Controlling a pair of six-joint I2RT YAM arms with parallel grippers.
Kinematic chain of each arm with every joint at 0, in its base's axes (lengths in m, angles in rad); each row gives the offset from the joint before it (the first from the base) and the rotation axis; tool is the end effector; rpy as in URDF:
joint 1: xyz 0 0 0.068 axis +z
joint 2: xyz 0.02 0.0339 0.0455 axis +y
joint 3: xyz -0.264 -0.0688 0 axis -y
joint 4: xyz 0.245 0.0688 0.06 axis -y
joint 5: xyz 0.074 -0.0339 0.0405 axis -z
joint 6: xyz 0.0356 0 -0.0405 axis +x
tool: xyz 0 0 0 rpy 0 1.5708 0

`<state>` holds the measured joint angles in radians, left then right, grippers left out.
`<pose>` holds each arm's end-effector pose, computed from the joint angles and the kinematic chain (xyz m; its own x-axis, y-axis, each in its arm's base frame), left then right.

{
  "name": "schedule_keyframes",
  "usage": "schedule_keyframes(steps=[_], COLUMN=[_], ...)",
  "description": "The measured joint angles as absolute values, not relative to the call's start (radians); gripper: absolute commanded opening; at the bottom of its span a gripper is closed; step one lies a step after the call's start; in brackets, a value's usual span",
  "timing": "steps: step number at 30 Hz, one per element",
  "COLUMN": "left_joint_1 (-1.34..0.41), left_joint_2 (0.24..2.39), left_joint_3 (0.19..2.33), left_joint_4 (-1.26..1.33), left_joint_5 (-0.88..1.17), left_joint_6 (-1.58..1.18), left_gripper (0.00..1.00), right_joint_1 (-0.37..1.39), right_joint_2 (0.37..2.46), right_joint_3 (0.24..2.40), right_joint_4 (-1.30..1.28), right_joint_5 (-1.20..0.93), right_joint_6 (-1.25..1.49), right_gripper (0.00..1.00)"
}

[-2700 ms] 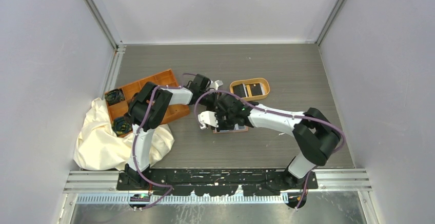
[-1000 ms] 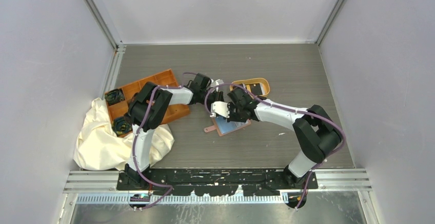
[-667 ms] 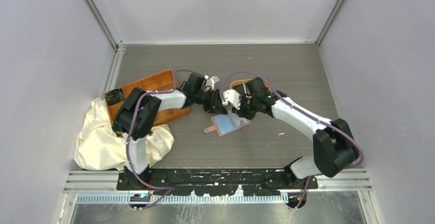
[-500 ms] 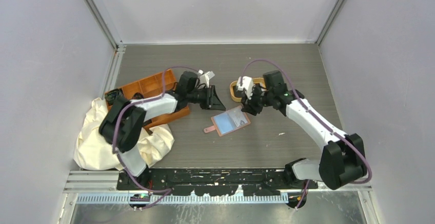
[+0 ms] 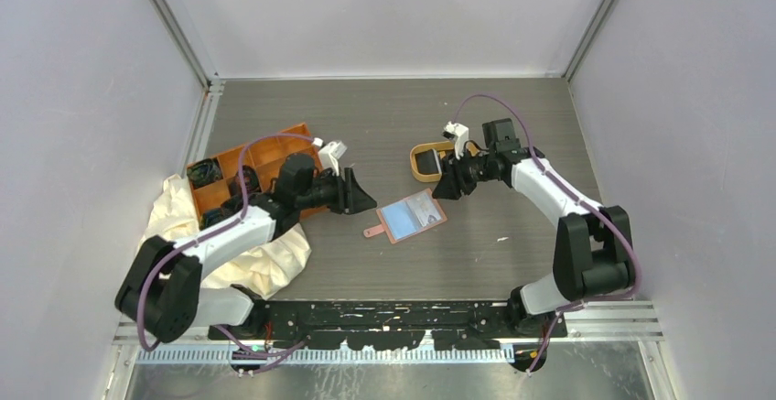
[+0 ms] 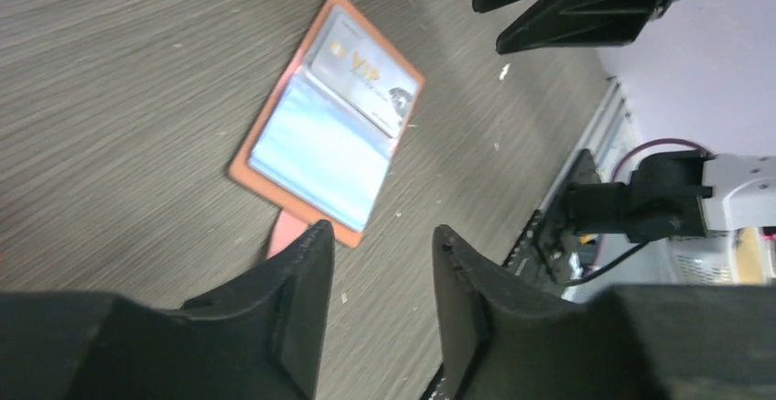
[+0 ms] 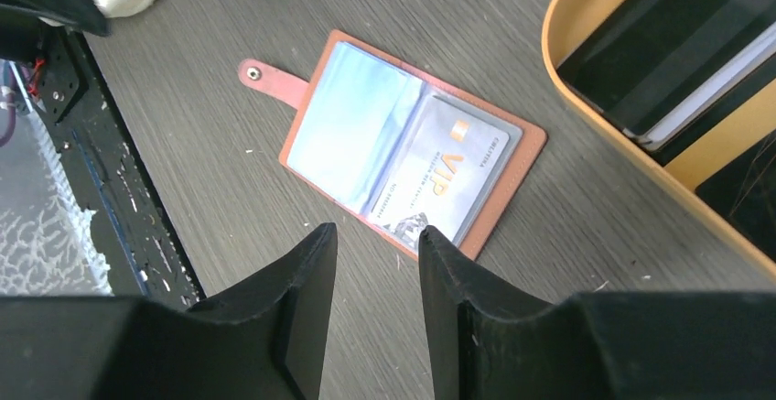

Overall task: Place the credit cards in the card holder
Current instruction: Close the card holder at the center of the board.

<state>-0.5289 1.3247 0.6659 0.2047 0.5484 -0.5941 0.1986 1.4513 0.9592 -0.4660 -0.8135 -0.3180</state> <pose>0.2323 -0.1573 0.2212 -0.7813 -0.0967 -0.6167 0.4800 0.5385 -0.6925 0.2786 0.0825 0.2322 -0.5913 -0.3381 -0.7321 -0.7687 0.5109 0.3849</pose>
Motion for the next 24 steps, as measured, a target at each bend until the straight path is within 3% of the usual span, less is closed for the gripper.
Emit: schedule_keyframes(steps=[2, 4, 5, 6, 10, 17, 24], left_joint_1=[-0.525, -0.520, -0.517, -0.515, -0.501, -0.488, -0.524], left_joint_2=[1.265, 1.208, 1.184, 1.163, 1.135, 1.148, 1.148], left_joint_3=[0.622, 0.593, 0.582, 0.571, 0.523, 0.420, 0.373], left_joint_4=[0.192, 0.186, 0.187, 0.189, 0.207, 0.236, 0.225], left_joint_5=[0.509, 0.483, 0.472, 0.461, 0.439, 0.442, 0.380], left_joint_6=[-0.582, -0.566, -0.557, -0.554, -0.571, -0.654, -0.733], left_gripper=[0.66, 0.89, 0.97, 0.99, 0.99, 0.83, 0.75], right_joint_1=[0.199, 0.199, 0.199, 0.199, 0.199, 0.211, 0.257], right_joint_2=[1.490, 1.521, 1.537, 1.547, 1.594, 1.662, 1.737], right_joint_3=[0.977, 0.990, 0.996, 1.000, 1.021, 1.057, 1.102], right_joint_4=[-0.488, -0.507, -0.514, -0.519, -0.551, -0.593, -0.640], right_joint_5=[-0.799, -0.780, -0.766, -0.756, -0.705, -0.625, -0.562], right_joint_6=[-0.313, -0.310, -0.309, -0.308, -0.308, -0.314, -0.327], right_gripper=[0.44, 0.44, 0.44, 0.44, 0.44, 0.45, 0.46])
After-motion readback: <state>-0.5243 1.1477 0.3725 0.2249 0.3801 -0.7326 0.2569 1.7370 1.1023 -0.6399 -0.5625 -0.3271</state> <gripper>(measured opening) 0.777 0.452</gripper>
